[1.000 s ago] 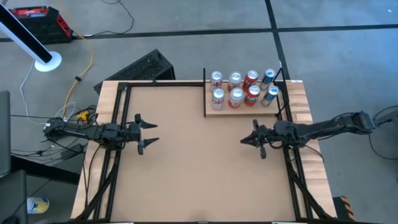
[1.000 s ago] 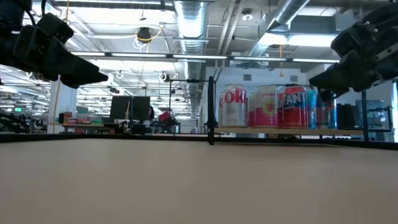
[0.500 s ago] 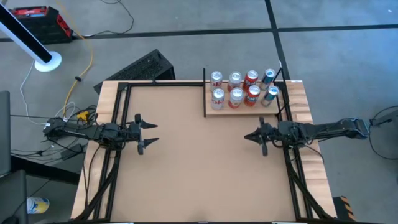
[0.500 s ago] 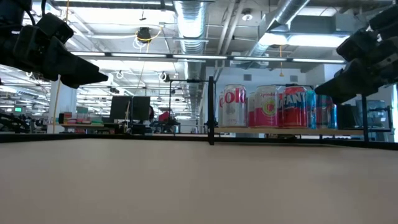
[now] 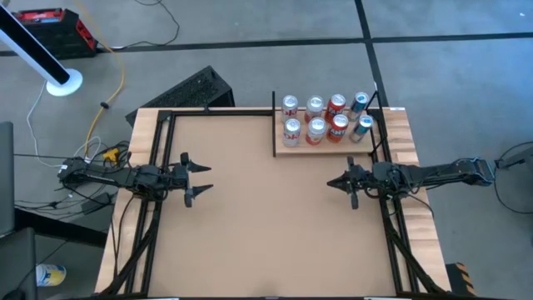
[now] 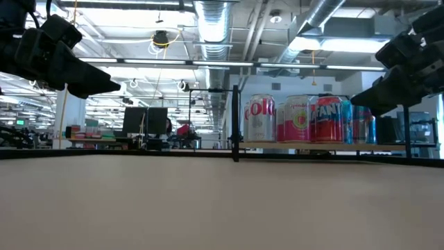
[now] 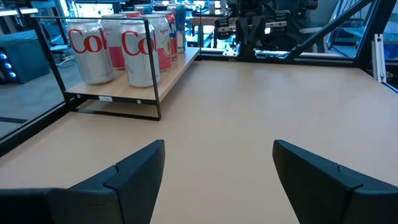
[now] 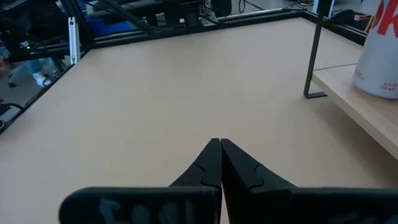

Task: Place canned beverage on shelf
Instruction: Return to Home Position

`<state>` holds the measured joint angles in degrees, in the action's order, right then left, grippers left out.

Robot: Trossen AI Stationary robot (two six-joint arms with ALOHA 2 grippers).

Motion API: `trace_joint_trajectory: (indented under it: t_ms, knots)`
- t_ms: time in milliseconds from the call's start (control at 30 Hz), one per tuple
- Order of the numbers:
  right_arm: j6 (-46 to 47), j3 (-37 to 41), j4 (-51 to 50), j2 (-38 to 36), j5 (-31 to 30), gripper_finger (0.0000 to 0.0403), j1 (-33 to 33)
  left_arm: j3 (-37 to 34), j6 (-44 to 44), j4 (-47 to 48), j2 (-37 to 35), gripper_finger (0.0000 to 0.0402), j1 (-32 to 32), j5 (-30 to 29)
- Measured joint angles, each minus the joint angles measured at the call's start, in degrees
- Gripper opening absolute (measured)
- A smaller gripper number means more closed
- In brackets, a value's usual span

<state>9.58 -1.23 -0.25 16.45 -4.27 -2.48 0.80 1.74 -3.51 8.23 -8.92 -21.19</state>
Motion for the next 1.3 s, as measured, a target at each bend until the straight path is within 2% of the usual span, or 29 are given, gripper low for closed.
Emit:
trace_joint_trajectory:
  t_ms: [1300]
  knots:
    - [-0.1, 0.0, -0.2, 0.0, -0.2, 0.0032, 0.0, 0.0, 0.0, 0.0, 0.0, 0.0284, 0.0, 0.0]
